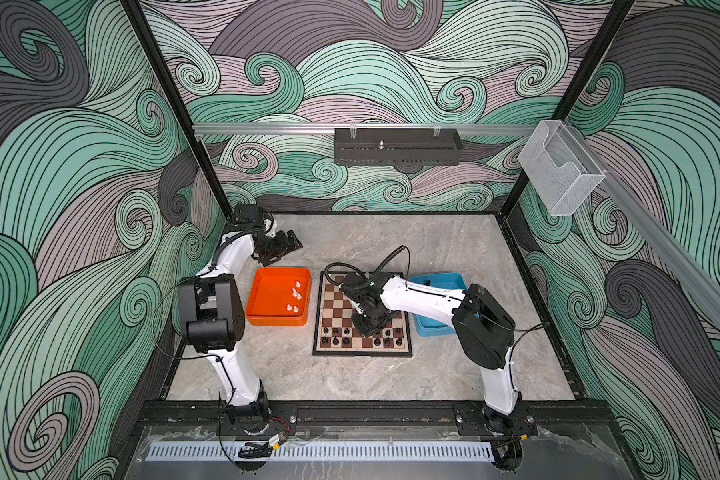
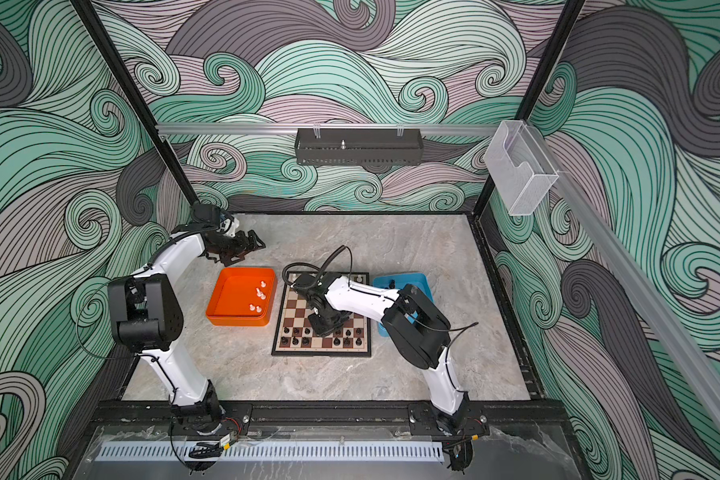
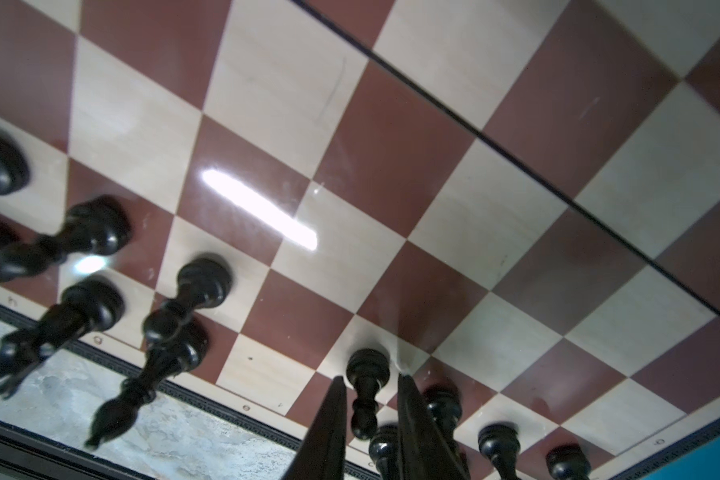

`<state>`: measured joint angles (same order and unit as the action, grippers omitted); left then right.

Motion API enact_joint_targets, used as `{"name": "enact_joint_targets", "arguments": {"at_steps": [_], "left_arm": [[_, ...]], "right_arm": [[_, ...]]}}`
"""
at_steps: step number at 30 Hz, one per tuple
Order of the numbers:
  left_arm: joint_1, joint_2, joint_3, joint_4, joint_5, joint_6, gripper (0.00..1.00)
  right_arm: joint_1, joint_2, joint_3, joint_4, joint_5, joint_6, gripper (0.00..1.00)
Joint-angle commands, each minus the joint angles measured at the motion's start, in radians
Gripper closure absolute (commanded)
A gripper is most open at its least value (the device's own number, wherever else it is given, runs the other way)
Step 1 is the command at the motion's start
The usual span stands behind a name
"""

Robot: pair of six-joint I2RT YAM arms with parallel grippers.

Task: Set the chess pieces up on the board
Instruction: 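Open the right gripper over the blue tray while the left arm reaches the orange tray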

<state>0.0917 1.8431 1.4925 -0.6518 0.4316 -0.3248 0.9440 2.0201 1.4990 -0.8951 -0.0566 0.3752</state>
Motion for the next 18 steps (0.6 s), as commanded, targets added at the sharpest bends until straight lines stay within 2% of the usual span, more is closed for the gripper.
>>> {"name": "enact_joint_targets", "arguments": {"at_steps": [1, 11, 18], "left_arm": [[0.011, 0.009, 0.035, -0.005, 0.015, -0.005, 0.07], [0.016, 0.005, 0.035, -0.005, 0.006, -0.008, 0.07], [0.02, 0.001, 0.044, -0.031, -0.036, -0.02, 0.07]], "right_arm": [[-0.005, -0.04, 0.034, -0.022, 0.028, -0.004, 0.73], [-0.029, -0.055, 0.087, -0.024, 0.048, -0.018, 0.72], [-0.091, -0.15, 0.098, -0.029, 0.046, -0.041, 0.7]]}}
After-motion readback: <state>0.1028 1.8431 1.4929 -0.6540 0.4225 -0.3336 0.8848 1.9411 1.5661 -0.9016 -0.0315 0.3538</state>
